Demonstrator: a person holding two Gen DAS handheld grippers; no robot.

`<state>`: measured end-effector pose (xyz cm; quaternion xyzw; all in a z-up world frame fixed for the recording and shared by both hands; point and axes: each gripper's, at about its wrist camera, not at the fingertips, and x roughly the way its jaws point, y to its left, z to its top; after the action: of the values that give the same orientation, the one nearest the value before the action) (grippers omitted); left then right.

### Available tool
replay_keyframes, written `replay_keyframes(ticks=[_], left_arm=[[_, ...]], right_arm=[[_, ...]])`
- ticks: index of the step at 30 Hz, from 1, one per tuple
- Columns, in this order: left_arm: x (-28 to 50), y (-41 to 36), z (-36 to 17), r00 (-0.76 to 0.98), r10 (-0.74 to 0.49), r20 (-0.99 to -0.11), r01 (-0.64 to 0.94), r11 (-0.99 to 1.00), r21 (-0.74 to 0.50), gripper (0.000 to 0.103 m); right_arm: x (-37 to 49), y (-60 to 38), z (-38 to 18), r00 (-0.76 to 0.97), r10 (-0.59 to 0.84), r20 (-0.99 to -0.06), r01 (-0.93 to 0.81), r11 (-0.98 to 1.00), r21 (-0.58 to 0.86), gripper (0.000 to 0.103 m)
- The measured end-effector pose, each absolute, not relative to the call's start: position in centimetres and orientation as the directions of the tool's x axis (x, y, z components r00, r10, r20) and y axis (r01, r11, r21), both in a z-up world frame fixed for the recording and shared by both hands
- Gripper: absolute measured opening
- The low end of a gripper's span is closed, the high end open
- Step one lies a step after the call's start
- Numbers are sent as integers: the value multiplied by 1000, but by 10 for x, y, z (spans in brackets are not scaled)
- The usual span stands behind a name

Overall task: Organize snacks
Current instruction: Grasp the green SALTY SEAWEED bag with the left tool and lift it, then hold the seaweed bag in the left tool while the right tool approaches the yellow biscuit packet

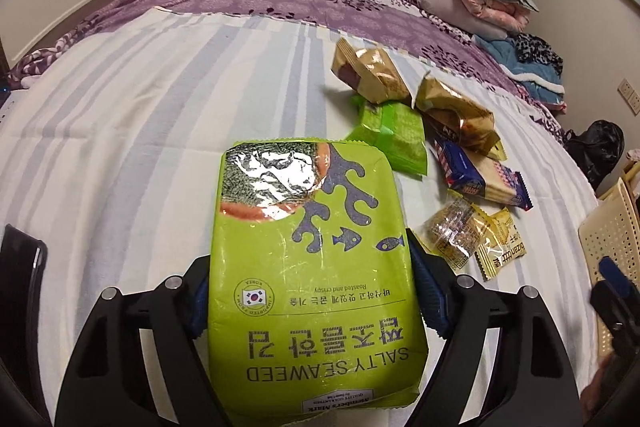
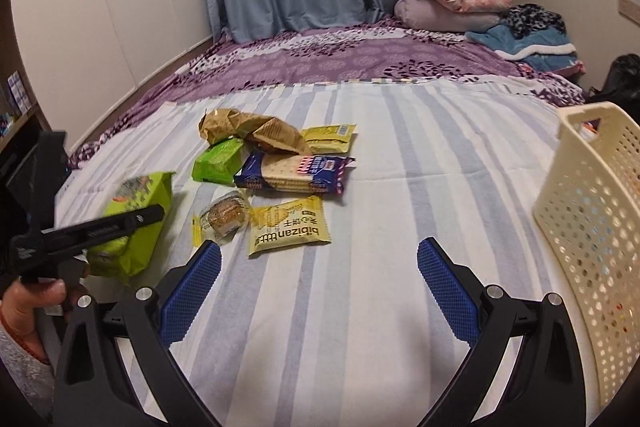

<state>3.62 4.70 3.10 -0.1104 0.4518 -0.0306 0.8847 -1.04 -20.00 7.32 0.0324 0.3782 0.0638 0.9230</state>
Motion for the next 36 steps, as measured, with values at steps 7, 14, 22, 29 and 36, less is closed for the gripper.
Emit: replay_keyframes(ticks=[7, 14, 22, 29, 36], left_arm=[[28, 61, 50, 628, -148, -764, -59, 970, -237, 80], [23, 69, 60, 649, -155, -745, -61, 965, -254, 80], [22, 68, 64, 660, -172, -732, -45, 963, -266, 80], [19, 70, 66, 665, -172, -727, -40, 964, -264, 80], [13, 80, 70, 671, -155, -725, -63, 962, -264, 80]], right_arm=[[26, -177, 42, 613, 193, -766, -177, 979, 105, 98], [37, -181, 33, 597, 96, -796, -119, 992, 31, 98], [42, -193, 25, 562, -66, -825, -59, 991, -120, 98], [69, -198, 23, 563, -101, -820, -30, 989, -143, 98], [85, -220, 34, 572, -163, -804, 100, 987, -128, 98]])
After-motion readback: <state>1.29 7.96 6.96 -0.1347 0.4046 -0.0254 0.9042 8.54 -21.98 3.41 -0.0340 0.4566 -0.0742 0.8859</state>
